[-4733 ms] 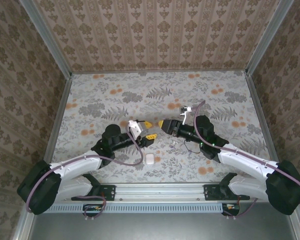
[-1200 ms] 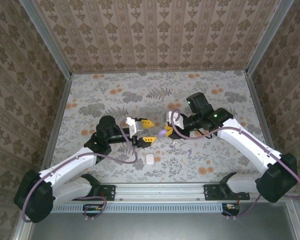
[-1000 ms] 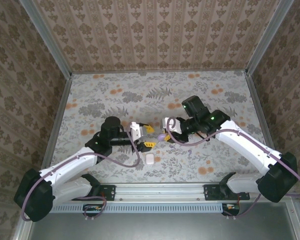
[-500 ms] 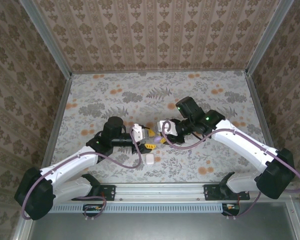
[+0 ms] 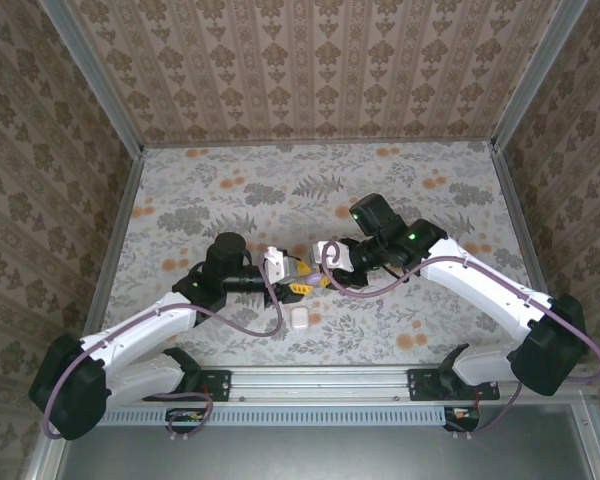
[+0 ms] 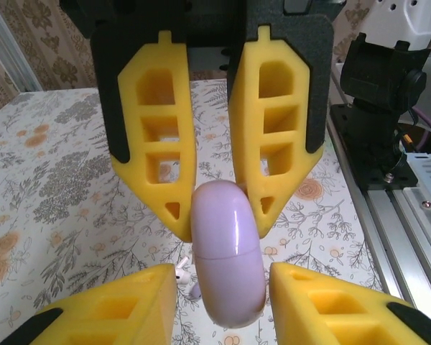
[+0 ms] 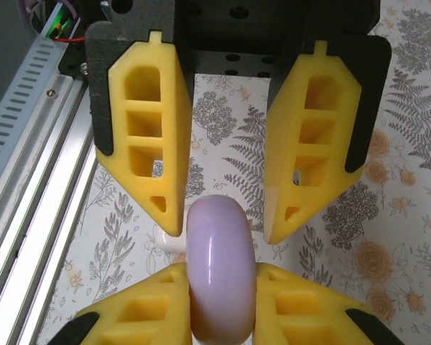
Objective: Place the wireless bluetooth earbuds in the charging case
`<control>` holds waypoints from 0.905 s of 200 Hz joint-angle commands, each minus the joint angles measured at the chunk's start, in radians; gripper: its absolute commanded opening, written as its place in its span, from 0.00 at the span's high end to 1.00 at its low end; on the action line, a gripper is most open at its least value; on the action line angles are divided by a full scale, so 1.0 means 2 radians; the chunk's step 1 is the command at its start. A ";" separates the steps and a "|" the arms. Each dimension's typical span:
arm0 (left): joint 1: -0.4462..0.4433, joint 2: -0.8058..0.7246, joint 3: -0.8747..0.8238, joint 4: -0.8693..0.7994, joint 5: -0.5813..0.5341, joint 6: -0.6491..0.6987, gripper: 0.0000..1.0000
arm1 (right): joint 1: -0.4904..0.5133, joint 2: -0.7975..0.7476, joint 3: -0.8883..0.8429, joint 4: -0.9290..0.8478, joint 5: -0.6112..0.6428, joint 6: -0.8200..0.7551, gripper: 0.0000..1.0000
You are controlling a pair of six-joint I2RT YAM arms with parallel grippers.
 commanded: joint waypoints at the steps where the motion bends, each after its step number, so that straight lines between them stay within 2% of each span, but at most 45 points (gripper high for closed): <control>1: -0.004 0.006 0.010 0.017 0.019 -0.012 0.61 | 0.005 0.007 0.007 0.015 -0.012 -0.003 0.80; 24: -0.003 0.006 0.010 0.013 0.021 -0.012 0.64 | 0.007 0.008 0.005 0.018 -0.012 0.000 0.80; 55: -0.004 0.008 0.009 0.011 0.022 -0.012 0.75 | 0.008 0.007 0.001 0.021 -0.015 0.002 0.79; 67: -0.004 0.007 0.010 0.012 0.023 -0.015 0.79 | 0.006 0.000 -0.006 0.034 -0.018 0.013 0.74; 80: -0.003 0.005 0.008 0.019 0.023 -0.022 0.79 | -0.002 -0.015 -0.027 0.071 -0.031 0.030 0.62; 96: 0.000 0.000 0.003 0.035 0.026 -0.032 0.80 | -0.022 -0.039 -0.059 0.111 -0.063 0.055 0.55; 131: 0.005 -0.006 -0.008 0.077 0.041 -0.058 0.80 | -0.070 -0.076 -0.109 0.167 -0.152 0.105 0.50; 181: 0.008 0.005 -0.008 0.102 0.055 -0.075 0.81 | -0.076 -0.069 -0.122 0.204 -0.197 0.139 0.49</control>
